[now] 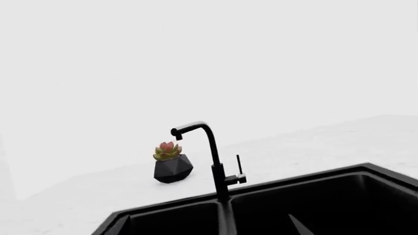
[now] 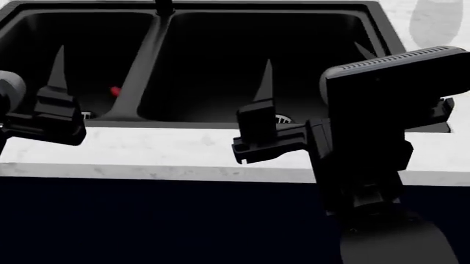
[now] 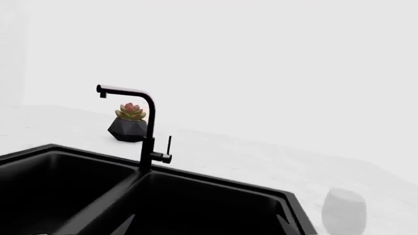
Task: Pick the chili pepper from the sink and place it on the plate located on the counter
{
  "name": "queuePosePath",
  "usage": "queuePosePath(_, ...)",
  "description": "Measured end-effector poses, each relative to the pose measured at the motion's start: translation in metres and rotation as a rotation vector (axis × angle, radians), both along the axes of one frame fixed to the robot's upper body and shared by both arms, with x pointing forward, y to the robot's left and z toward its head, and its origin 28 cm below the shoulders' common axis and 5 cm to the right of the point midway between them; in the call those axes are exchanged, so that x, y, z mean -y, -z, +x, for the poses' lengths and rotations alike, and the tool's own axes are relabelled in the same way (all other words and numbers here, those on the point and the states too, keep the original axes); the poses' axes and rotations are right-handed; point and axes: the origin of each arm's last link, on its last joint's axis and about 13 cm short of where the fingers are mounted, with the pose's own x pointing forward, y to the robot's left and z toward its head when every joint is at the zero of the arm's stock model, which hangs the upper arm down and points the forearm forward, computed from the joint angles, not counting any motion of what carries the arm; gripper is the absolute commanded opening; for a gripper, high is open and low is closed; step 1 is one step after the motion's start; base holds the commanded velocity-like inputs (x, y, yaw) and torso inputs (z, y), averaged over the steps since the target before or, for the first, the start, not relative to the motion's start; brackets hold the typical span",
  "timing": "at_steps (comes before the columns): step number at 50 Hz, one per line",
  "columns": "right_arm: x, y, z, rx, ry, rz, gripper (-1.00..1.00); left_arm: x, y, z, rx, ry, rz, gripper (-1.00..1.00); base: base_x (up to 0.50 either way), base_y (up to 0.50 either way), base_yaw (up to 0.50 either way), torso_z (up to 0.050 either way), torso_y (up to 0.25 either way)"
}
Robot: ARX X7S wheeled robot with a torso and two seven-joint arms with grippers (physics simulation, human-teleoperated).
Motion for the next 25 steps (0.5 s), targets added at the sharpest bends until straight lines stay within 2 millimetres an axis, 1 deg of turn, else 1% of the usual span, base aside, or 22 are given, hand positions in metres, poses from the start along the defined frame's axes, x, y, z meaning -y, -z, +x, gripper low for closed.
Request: queuePosePath(25, 0.0004, -0.0013, -0.0028, 0.008, -0.005, -0.02, 1.0, -0.0002, -0.0035, -0.0016, 0.009, 0.001, 0.006, 1.0, 0.0, 0.5, 0.0, 0.0, 0.0)
